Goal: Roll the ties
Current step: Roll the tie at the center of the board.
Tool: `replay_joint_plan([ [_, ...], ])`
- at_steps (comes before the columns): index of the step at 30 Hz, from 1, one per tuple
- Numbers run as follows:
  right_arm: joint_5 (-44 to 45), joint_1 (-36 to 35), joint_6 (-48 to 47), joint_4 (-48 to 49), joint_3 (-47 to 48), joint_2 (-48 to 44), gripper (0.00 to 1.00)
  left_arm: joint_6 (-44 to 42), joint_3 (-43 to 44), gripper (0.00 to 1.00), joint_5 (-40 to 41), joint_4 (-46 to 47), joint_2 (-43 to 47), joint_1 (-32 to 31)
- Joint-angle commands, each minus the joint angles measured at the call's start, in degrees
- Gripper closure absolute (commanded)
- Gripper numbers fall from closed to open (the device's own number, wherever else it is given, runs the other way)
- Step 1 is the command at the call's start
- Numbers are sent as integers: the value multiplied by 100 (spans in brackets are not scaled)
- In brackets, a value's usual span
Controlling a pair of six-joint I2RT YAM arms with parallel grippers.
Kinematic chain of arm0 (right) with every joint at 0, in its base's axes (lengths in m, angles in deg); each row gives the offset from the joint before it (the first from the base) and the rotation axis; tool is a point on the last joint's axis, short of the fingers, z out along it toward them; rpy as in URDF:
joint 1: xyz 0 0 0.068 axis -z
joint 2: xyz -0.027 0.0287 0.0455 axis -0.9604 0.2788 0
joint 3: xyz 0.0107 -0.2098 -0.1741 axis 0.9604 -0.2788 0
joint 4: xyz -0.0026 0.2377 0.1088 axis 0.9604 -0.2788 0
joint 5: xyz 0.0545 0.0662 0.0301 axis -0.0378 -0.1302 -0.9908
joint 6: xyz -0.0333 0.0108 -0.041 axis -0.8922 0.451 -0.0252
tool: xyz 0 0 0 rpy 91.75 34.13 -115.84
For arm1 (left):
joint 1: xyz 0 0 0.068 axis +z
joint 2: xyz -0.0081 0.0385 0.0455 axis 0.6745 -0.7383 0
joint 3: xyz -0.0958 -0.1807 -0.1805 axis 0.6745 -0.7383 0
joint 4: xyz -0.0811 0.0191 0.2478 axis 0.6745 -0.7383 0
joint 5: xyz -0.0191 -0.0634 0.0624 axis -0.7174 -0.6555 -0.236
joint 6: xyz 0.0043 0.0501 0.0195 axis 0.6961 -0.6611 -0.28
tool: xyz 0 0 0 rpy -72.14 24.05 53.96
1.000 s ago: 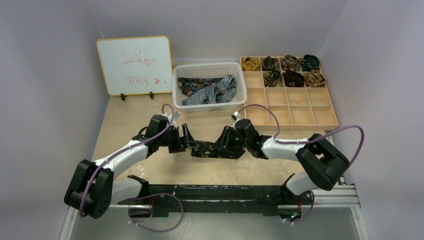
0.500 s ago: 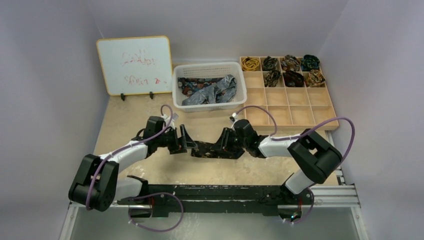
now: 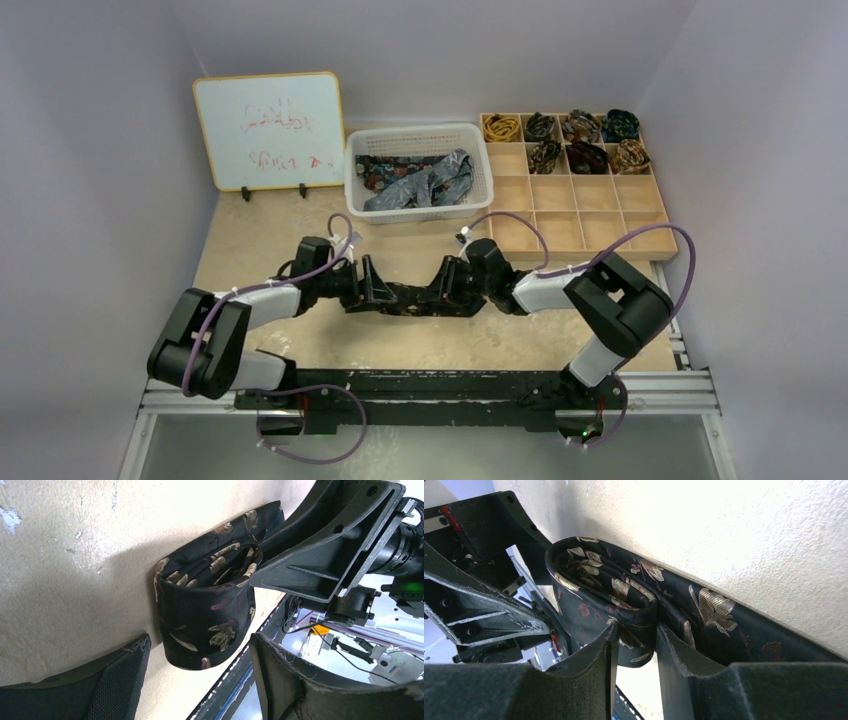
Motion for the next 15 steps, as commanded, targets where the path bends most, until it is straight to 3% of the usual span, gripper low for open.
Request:
replay_joint_plan([
  [1, -129, 3, 21, 132, 65, 150, 65, 13, -140, 30, -318, 570, -97, 34],
  [15, -367, 3, 321, 711, -9, 382, 67, 29, -33, 37, -668, 845, -453, 34],
])
